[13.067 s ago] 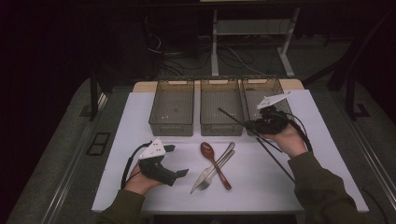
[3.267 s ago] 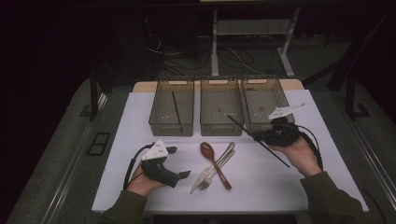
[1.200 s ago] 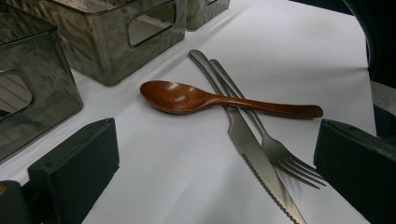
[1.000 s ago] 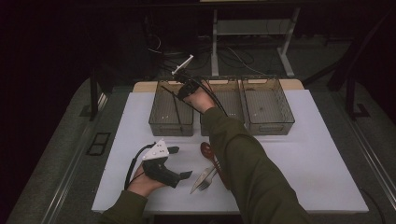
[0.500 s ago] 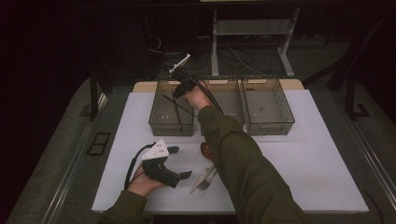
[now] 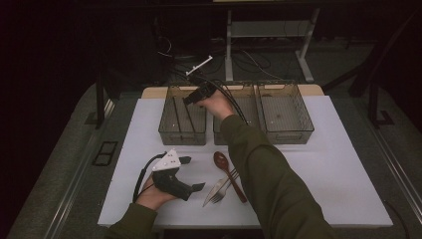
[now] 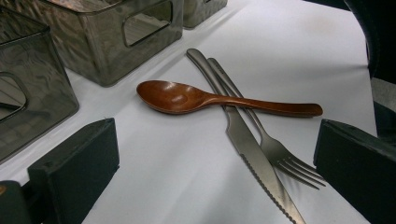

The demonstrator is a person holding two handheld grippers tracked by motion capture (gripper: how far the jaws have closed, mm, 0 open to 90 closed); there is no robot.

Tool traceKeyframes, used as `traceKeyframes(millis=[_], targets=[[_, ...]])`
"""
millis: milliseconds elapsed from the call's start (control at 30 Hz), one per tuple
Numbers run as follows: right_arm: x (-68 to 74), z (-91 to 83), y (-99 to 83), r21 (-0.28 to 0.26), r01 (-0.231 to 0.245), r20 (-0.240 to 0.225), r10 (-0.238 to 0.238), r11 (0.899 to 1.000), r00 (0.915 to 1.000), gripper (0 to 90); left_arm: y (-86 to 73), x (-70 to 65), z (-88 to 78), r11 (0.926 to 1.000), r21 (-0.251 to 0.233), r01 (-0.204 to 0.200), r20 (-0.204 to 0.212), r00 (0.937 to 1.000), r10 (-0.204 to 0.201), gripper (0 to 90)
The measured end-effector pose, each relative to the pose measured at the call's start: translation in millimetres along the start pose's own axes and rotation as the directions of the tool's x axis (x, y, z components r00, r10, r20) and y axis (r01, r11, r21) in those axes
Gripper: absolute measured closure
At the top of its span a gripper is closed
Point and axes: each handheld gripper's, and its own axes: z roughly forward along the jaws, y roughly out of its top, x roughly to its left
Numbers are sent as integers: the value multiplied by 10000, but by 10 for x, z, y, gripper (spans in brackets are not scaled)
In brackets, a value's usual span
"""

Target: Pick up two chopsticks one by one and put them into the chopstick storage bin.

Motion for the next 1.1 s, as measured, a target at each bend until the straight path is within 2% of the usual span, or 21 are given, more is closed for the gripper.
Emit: traceKeyframes(millis=[100,133,233,367,433,500,600,767,900,1100], targets=[[-22,-86,-77,-217,28,-259,-34,9998,9997,447,-3,-1,7,10000,-29,63,-44,10000,-63,0],[-24,-117,-105,-274,74,-290,-82,9996,9995,430,-2,8,-2,9999,108,-80,-41,10000,81,0],[-41,-225,-199,-633,161,-471,-191,9979,9987,408,-3,4,-5,9997,203,-99,-73,9999,101,0],[-66,-359,-339,-978,182,-651,-246,9950,9976,336,-8,9,-3,9997,239,-111,-76,9999,113,0],[-69,-437,-418,-1150,292,-705,-375,9929,9968,328,-8,12,-6,9996,235,-139,-95,9999,141,0],[-81,-509,-498,-1206,389,-730,-479,9919,9962,324,-10,1,-2,9998,178,31,-78,10000,-29,0],[-118,-610,-620,-1300,455,-689,-548,9905,9961,318,-13,2,0,9996,276,-67,-131,9999,71,0],[-179,-759,-855,-1517,298,-852,-431,9880,9954,302,-19,19,-4,9996,280,-46,-128,9999,50,0],[-208,-859,-1045,-1597,419,-916,-571,9863,9942,291,-23,20,-2,9997,231,71,-143,9999,-68,0],[-312,-1018,-1332,-1856,162,-1006,-354,9825,9943,285,-21,21,3,9995,304,24,-149,9999,-20,0]])
